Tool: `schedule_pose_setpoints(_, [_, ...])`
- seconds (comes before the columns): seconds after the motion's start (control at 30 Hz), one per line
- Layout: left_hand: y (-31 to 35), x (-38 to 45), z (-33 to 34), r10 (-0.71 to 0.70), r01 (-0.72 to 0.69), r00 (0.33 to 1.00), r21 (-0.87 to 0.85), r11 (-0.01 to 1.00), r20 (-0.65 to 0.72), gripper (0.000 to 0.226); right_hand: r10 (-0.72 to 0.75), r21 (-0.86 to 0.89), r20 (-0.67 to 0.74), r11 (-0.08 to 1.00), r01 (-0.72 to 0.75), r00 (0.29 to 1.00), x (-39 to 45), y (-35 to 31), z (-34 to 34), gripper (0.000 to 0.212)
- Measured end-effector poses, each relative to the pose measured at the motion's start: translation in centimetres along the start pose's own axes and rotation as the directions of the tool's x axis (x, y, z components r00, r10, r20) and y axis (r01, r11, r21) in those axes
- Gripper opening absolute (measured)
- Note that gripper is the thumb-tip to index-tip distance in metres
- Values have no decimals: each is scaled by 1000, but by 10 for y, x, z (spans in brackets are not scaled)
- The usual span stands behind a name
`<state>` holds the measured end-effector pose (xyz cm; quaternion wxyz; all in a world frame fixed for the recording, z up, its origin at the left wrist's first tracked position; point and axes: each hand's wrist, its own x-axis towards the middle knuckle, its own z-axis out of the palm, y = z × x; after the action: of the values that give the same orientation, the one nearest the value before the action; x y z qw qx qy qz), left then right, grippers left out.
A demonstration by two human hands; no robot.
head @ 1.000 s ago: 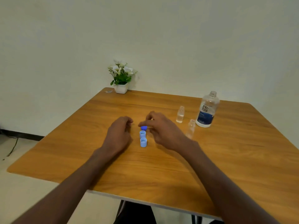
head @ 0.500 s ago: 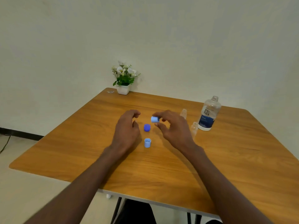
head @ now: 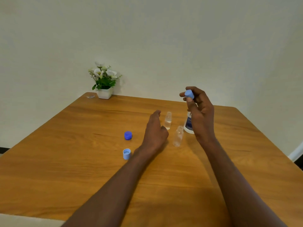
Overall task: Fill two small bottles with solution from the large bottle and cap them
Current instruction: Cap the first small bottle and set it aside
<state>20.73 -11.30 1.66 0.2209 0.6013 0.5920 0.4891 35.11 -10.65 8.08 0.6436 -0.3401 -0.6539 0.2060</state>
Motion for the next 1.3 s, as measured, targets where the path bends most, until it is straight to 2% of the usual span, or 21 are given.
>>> schedule_pose_setpoints(0.07, [-4, 9, 7, -40, 41, 999, -20, 999, 33, 67, 21, -2, 12, 1000, -21, 1000, -1, 9, -3, 26])
schedule_pose_setpoints(0.17, [-7, 18, 15, -20, 22, 998, -26, 999, 57, 61, 27, -13, 41, 1000, -27, 999, -4, 18, -3, 25])
schedule_pose_setpoints(0.47, [-15, 30, 19, -9, 7, 1000, -87, 996, -20, 34, 122, -92, 64, 989, -116, 990, -10, 30, 6, 25])
schedule_pose_setpoints(0.6, [-12, 28, 16, 27, -42, 996, -178, 983, -83, 32, 134, -102, 36, 986, -130, 990, -9, 29, 6, 30])
schedule_pose_setpoints(0.73, [-6, 24, 13, 73, -94, 992, -227, 969, -98, 39, 132, -82, 28, 988, -130, 991, -9, 28, 4, 32])
schedule_pose_setpoints(1.13, [-4, 23, 12, 129, -132, 991, -323, 937, -29, 36, 132, -161, 26, 979, -126, 991, -13, 32, 7, 31])
schedule_pose_setpoints(1.3, [-6, 24, 13, 151, -152, 988, -325, 933, -28, 37, 160, -142, 29, 978, -154, 987, -13, 34, 8, 32])
